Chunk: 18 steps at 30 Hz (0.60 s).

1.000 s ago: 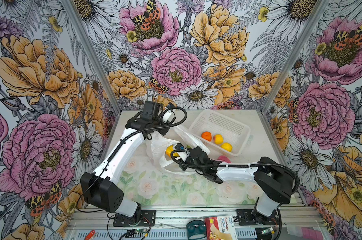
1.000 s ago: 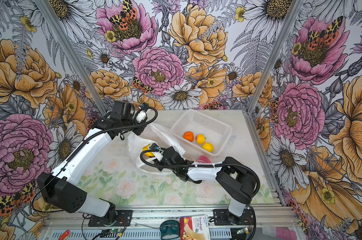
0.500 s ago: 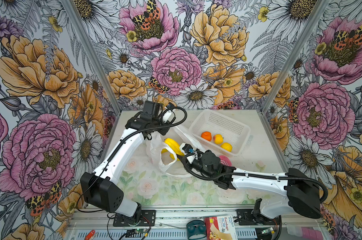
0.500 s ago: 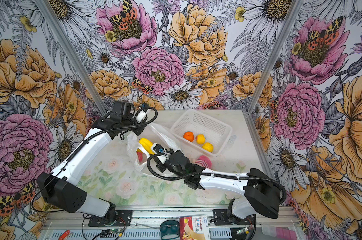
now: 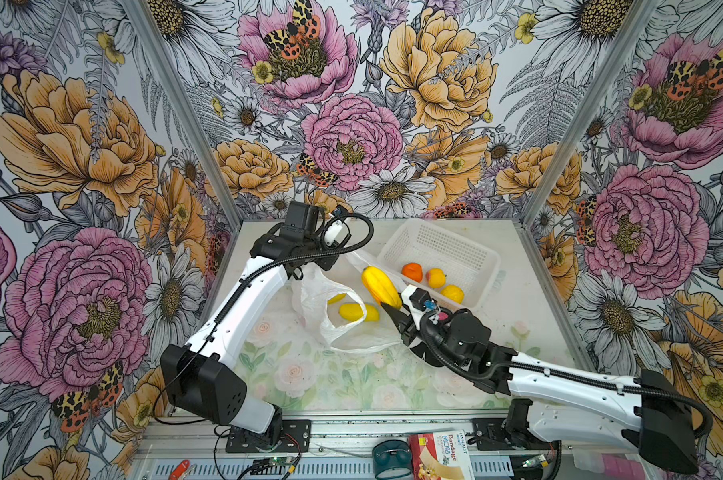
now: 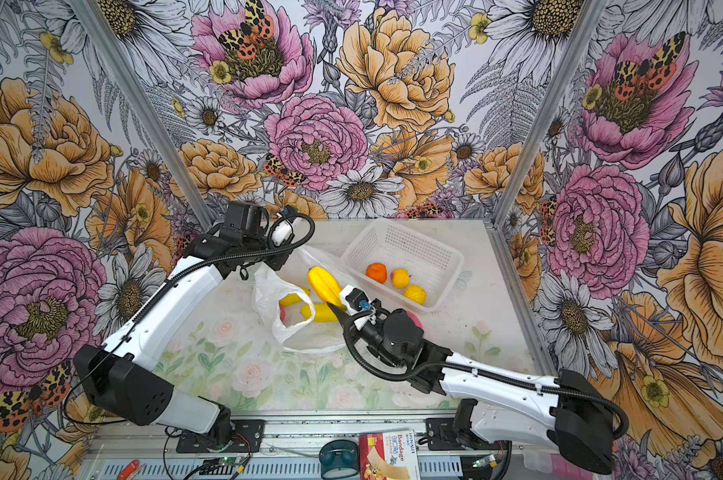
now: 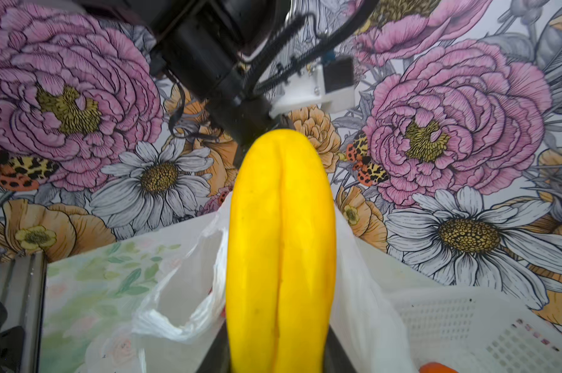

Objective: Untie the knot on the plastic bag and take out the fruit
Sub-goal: 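Carry the yellow mango over the white basket with the right gripper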

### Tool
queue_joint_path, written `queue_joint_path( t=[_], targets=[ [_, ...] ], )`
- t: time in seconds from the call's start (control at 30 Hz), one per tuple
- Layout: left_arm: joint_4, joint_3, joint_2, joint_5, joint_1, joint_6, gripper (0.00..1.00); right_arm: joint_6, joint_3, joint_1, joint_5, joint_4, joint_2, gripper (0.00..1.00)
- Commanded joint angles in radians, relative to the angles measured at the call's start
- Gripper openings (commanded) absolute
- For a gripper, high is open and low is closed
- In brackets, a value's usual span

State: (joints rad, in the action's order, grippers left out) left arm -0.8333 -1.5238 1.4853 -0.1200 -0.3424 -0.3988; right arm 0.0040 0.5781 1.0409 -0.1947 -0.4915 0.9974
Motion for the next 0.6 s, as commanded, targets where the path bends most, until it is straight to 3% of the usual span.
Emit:
queue_joint_path(
  t=[0.0, 0.17, 0.27, 0.57],
  targets=[
    [0.017, -0.028, -0.022, 0.007, 0.003, 0.005, 0.00, 0.066, -0.067, -0.009, -0.028, -0.065, -0.124, 0.12],
    [0.017, -0.027, -0.022, 0.011, 0.002, 0.005, 0.00, 0.159, -0.171, -0.088, -0.118, -0.097, -0.310, 0.13],
    [0.018, -0.026, -0.022, 0.011, 0.000, 0.005, 0.00, 0.238, -0.197, -0.174, -0.157, -0.081, -0.344, 0.15],
    [0.017, -0.026, -0.022, 0.013, 0.000, 0.003, 0.00, 0.486, -0.124, -0.455, -0.096, 0.068, -0.186, 0.15]
  ],
)
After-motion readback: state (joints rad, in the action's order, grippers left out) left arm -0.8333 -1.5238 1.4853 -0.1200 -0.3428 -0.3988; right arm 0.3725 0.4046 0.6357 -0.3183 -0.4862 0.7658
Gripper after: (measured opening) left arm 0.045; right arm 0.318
